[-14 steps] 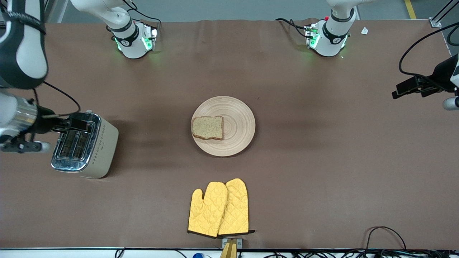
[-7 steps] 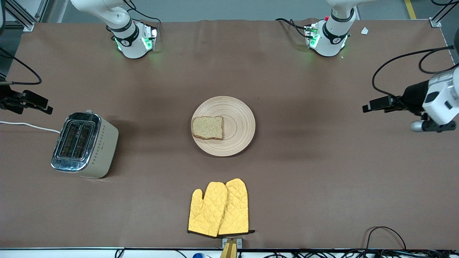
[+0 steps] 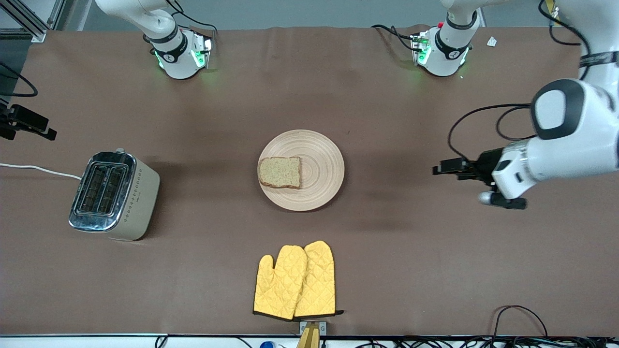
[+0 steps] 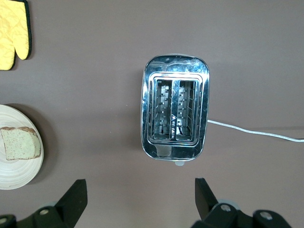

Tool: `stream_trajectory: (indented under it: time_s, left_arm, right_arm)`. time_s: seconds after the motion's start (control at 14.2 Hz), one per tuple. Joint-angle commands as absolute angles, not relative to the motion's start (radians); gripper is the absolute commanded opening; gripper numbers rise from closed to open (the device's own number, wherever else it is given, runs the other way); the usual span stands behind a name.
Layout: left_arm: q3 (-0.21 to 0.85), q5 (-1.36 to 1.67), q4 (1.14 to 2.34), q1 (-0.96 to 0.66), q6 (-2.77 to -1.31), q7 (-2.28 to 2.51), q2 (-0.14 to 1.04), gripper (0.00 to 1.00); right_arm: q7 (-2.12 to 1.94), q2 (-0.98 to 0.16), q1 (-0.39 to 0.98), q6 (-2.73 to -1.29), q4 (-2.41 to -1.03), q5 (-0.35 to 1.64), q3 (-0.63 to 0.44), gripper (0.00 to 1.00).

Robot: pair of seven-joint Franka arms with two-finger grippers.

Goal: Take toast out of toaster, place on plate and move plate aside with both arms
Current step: 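Reach the left gripper toward the rim of the wooden plate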

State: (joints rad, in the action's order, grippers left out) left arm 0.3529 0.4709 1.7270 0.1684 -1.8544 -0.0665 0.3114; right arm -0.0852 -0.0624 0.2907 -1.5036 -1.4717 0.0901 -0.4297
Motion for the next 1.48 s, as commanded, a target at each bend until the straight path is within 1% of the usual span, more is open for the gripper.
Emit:
stream_trajectory:
  time_s: [0.0, 0.07, 0.21, 0.35, 0.49, 0.71, 0.99, 1.13, 1.41]
  left_arm:
    - [0.391, 0.584, 1.736, 0.172, -1.887, -0.136, 0.389, 1.0]
    - [0.4, 0.612, 1.749, 0.172, -1.919, -0.159, 0.411, 1.0]
    - [0.442, 0.665, 1.81, 0.175, -2.038, -0.224, 0.437, 1.0]
    - [0.472, 0.766, 1.867, 0.172, -2.135, -0.277, 0.454, 1.0]
    - [0.5, 0.825, 1.899, 0.172, -2.218, -0.395, 0.494, 0.97]
    - [0.508, 0.957, 1.924, 0.172, -2.246, -0.547, 0.558, 0.95]
    - [0.518, 1.136, 1.931, 0.146, -2.264, -0.723, 0.65, 0.88]
    - [0.52, 1.216, 1.931, 0.127, -2.264, -0.805, 0.686, 0.86]
    - [0.518, 1.264, 1.931, 0.08, -2.33, -0.83, 0.722, 0.74]
  right_arm:
    - [-0.091, -0.058, 0.293, -1.461, -1.462, 0.068, -0.411, 1.0]
    - [-0.092, -0.057, 0.27, -1.457, -1.463, 0.054, -0.382, 1.0]
    - [-0.095, -0.054, 0.139, -1.454, -1.463, 0.046, -0.246, 1.0]
    - [-0.095, -0.043, 0.092, -1.451, -1.468, 0.044, -0.21, 1.0]
    - [-0.095, -0.044, 0.042, -1.445, -1.467, 0.037, -0.157, 1.0]
    - [-0.092, -0.043, -0.026, -1.445, -1.465, -0.009, -0.051, 1.0]
    - [-0.086, -0.043, -0.02, -1.445, -1.465, -0.043, -0.038, 1.0]
    - [-0.086, -0.041, -0.02, -1.445, -1.463, -0.051, -0.038, 1.0]
    - [-0.094, -0.044, -0.02, -1.447, -1.457, -0.051, -0.041, 1.0]
